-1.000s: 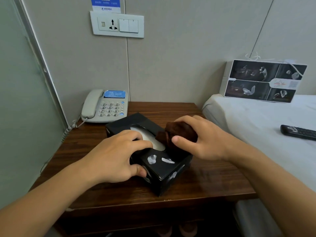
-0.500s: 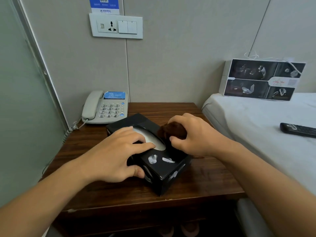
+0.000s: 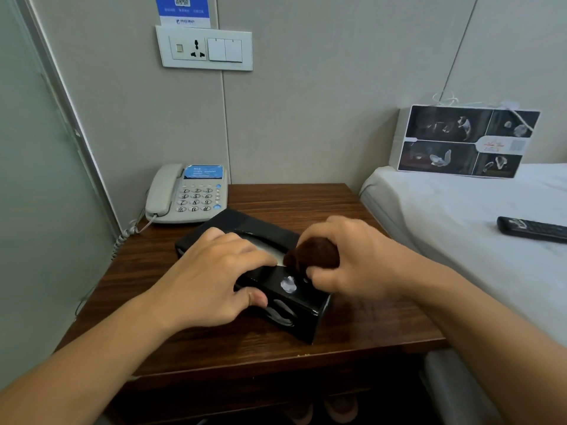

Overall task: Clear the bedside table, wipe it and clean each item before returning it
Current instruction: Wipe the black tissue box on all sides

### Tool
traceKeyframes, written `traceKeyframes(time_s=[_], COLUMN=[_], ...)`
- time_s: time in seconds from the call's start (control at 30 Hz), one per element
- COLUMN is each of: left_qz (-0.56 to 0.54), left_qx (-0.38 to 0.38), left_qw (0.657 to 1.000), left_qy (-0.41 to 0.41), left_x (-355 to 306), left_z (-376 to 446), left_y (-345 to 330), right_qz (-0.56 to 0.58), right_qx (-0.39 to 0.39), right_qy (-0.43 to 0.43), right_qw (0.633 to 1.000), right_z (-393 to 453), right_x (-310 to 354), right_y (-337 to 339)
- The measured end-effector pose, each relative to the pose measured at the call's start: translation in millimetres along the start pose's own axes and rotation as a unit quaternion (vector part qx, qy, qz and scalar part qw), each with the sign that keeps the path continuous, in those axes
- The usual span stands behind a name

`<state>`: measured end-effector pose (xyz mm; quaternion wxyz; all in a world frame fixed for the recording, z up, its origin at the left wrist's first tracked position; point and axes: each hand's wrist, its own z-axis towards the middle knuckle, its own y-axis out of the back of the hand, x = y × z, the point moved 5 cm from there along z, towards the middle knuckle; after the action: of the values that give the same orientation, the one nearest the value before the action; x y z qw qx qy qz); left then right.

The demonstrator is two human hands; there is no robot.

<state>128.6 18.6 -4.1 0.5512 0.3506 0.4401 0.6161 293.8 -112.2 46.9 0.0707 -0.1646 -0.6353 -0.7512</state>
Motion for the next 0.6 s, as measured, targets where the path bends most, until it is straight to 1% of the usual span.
traceKeyframes(time_s=[0.03, 0.07, 0.1, 0.2, 0.23, 0.27, 0.3, 0.37, 0.4, 0.47, 0.53, 0.6], left_qz=[0.000, -0.001, -0.004, -0.016, -0.016, -0.015, -0.013, -0.013, -0.013, -0.011, -0.014, -0.019], left_qx=[-0.005, -0.009, -0.010, -0.011, -0.015, -0.018, -0.022, -0.027, -0.028, -0.027, -0.024, -0.019], left_qw=[1.000, 1.000, 1.000, 1.000, 1.000, 1.000, 1.000, 0.999, 0.999, 1.000, 1.000, 0.999], left_qy=[0.001, 0.001, 0.001, 0.007, 0.009, 0.012, 0.013, 0.012, 0.011, 0.010, 0.015, 0.021], left_x=[0, 0, 0, 0, 0, 0, -1, -2, -3, -3, -3, -2], left_z=[0, 0, 0, -1, -2, -2, -3, -3, -3, -2, -2, -2], left_y=[1, 1, 0, -1, -1, -1, 0, -1, 0, 0, 0, 2], right_qz=[0.012, 0.021, 0.019, -0.017, -0.034, -0.048, -0.049, -0.006, 0.009, 0.002, -0.030, -0.054], right_qx=[0.031, 0.044, 0.032, -0.049, -0.058, -0.052, -0.029, 0.030, 0.039, -0.007, -0.052, -0.053], right_qy=[0.013, 0.016, 0.010, -0.044, -0.048, -0.038, -0.019, 0.016, 0.021, 0.005, -0.026, -0.017], right_qw=[0.999, 0.999, 0.999, 0.998, 0.997, 0.997, 0.998, 0.999, 0.999, 1.000, 0.998, 0.997], right_z=[-5, -7, -3, 14, 14, 12, 6, -8, -11, -2, 7, 7], right_x=[6, 8, 6, -17, -19, -17, -10, 6, 9, 1, -9, -7], right_y=[-1, -2, 0, 8, 8, 6, 4, -2, -3, 0, 3, 2])
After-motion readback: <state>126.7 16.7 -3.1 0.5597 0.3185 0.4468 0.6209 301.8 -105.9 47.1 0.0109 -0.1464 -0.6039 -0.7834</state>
